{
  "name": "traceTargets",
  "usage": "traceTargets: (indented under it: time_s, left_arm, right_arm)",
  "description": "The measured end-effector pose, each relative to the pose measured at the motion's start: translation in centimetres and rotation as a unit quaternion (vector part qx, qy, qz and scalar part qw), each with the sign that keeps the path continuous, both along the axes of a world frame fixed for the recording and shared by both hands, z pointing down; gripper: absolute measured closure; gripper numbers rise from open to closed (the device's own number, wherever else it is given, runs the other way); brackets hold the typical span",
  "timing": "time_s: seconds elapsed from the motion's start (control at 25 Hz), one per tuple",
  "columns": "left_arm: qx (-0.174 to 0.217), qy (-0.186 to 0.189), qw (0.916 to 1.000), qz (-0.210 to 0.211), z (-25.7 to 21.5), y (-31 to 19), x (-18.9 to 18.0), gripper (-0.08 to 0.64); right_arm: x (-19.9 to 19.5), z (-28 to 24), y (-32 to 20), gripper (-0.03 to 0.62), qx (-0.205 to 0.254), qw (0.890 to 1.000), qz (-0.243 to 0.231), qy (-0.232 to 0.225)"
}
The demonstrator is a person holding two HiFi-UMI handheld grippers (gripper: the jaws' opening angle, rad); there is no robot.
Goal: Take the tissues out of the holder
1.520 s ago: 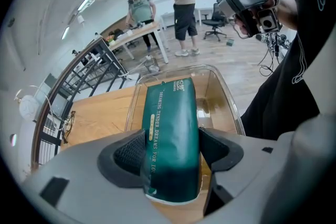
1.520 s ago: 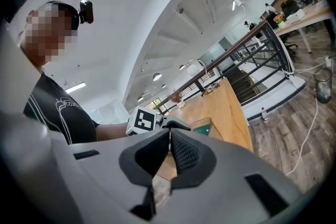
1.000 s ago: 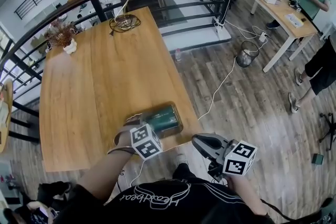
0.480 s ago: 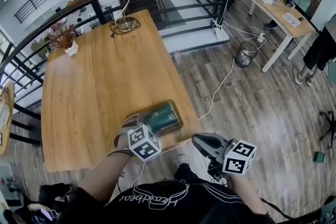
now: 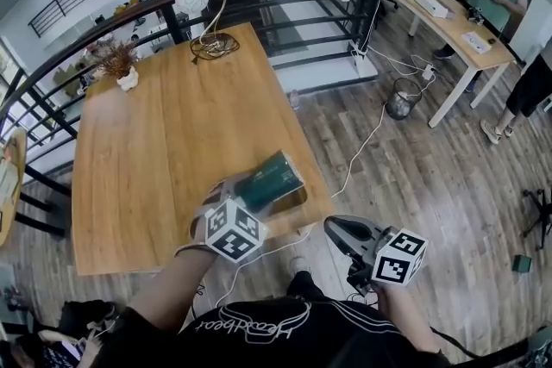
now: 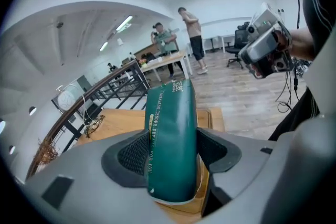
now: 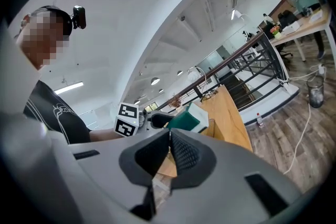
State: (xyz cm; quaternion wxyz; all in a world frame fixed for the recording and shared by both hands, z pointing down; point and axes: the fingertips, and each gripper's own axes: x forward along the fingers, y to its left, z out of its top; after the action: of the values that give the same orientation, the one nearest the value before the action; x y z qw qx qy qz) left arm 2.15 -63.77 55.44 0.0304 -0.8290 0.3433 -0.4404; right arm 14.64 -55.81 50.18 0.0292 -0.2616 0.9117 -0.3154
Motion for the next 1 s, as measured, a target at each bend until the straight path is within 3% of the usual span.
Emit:
traceTargets:
  time_s: [0.2, 0.4, 0.6, 0.76, 1.0]
  left_arm:
    - [0.023, 0.096, 0.9951, 0.002, -4.3, 2.7, 0.3, 0.265]
    - [0.053, 0.192, 0.9800, 0.004, -9.1, 6.0, -0.1, 0.265]
    - [0.075, 0.289, 0.9543, 0.008, -14.2, 10.6, -1.5, 0.265]
    - [0.069, 0.371, 0.9260, 0.012, -16.8, 14.6, -3.9, 0.265]
    - [0.058, 0.451, 0.8904, 0.020, -17.8, 20.8, -7.4, 0.265]
  right_arm:
    - [-0.3, -1.6, 2.2, 0.574, 0.021, 1.000, 0.013, 0.008]
    - [-1.0, -3.3, 4.9, 0.574, 0.041, 0.999, 0.023, 0.010]
    - [-2.1, -5.3, 8.3, 0.574, 0.060, 0.997, 0.036, 0.010]
    - [-4.3, -5.8, 11.0, 0.574, 0.070, 0.997, 0.035, 0.015]
    - [-8.4, -5.4, 15.6, 0.574, 0.066, 0.997, 0.018, 0.020]
